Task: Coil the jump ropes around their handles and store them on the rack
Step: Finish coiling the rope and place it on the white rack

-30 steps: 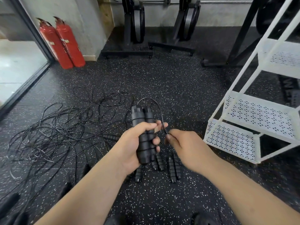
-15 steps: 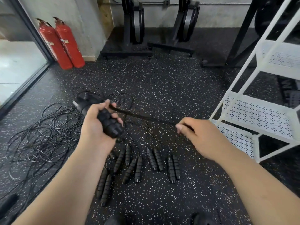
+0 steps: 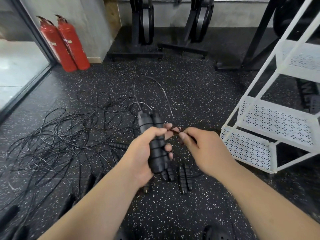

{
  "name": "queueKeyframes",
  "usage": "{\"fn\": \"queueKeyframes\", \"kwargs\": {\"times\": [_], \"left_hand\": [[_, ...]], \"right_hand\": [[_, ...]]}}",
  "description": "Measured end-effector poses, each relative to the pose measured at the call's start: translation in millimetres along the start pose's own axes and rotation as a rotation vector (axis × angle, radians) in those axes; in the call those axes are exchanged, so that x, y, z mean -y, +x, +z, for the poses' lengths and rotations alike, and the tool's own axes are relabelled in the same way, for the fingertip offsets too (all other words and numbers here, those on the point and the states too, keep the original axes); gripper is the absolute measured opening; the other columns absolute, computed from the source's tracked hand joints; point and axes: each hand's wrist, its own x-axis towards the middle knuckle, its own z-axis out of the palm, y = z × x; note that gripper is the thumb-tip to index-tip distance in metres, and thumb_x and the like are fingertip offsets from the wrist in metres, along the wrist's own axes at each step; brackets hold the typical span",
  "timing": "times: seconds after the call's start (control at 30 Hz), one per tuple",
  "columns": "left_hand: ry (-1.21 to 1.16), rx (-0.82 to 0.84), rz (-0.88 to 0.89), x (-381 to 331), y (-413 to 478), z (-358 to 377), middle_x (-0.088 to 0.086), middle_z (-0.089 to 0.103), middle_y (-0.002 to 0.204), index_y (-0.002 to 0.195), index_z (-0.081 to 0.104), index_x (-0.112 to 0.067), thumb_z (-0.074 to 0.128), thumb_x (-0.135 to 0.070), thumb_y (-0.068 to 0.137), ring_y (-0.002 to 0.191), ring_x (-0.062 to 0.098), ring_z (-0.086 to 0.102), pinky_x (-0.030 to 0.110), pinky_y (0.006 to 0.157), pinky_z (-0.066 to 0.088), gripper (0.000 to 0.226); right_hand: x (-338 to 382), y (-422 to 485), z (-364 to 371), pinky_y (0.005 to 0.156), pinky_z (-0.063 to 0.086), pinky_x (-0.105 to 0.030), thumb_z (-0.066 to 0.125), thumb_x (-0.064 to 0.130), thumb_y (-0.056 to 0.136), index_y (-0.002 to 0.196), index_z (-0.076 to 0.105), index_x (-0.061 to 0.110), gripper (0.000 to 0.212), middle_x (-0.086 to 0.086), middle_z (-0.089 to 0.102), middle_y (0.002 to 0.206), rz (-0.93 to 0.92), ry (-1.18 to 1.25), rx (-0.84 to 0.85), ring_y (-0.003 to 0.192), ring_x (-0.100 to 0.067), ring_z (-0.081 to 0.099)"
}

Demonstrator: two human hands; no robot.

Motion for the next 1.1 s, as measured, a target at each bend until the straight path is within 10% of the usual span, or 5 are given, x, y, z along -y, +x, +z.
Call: {"fn": "queueKeyframes", "kwargs": {"times": [0.23, 0.47, 0.83, 1.1], "left_hand": [[0.104, 0.06, 0.02, 1.7, -2.5, 3.7, 0.006, 0.073, 0.131, 0.134, 0.072, -0.009, 0.069, -0.019, 0.087, 0.068, 0.012, 0.054, 0.031, 0.065, 0.051, 0.048], [-0.243, -0.16, 0.355, -70.4, 3.0, -40.4, 0.0, 0.073, 0.121, 0.141, 0.063, -0.008, 0.064, -0.021, 0.091, 0.069, 0.01, 0.055, 0.026, 0.069, 0.051, 0.052], [0.039, 0.066, -0.026, 11.6, -9.9, 7.9, 0.002, 0.07, 0.108, 0.134, 0.074, -0.012, 0.075, -0.017, 0.083, 0.068, 0.014, 0.056, 0.033, 0.066, 0.053, 0.051], [-0.255, -0.177, 0.316, -61.2, 2.8, -33.5, 0.002, 0.073, 0.123, 0.151, 0.059, -0.009, 0.07, -0.019, 0.081, 0.068, 0.011, 0.057, 0.028, 0.065, 0.053, 0.071]], "right_hand": [[-2.3, 0.6, 5.3, 0.049, 0.035, -0.023, 0.052, 0.044, 0.109, 0.109, 0.071, 0.032, 0.022, 0.006, 0.061, 0.062, -0.02, -0.011, 0.112, 0.05, -0.007, 0.053], [-13.5, 7.4, -26.8, 0.047, 0.037, -0.021, 0.048, 0.05, 0.109, 0.09, 0.065, 0.035, 0.029, 0.003, 0.058, 0.057, -0.001, -0.007, 0.096, 0.044, -0.006, 0.042], [0.7, 5.6, 0.2, 0.053, 0.042, -0.031, 0.052, 0.041, 0.108, 0.098, 0.067, 0.038, 0.018, 0.007, 0.064, 0.064, -0.037, 0.006, 0.086, 0.054, -0.009, 0.056], [-10.9, 10.2, -29.3, 0.049, 0.039, -0.023, 0.05, 0.05, 0.108, 0.091, 0.066, 0.038, 0.027, 0.002, 0.059, 0.058, 0.001, 0.027, 0.086, 0.044, -0.006, 0.041]]}}
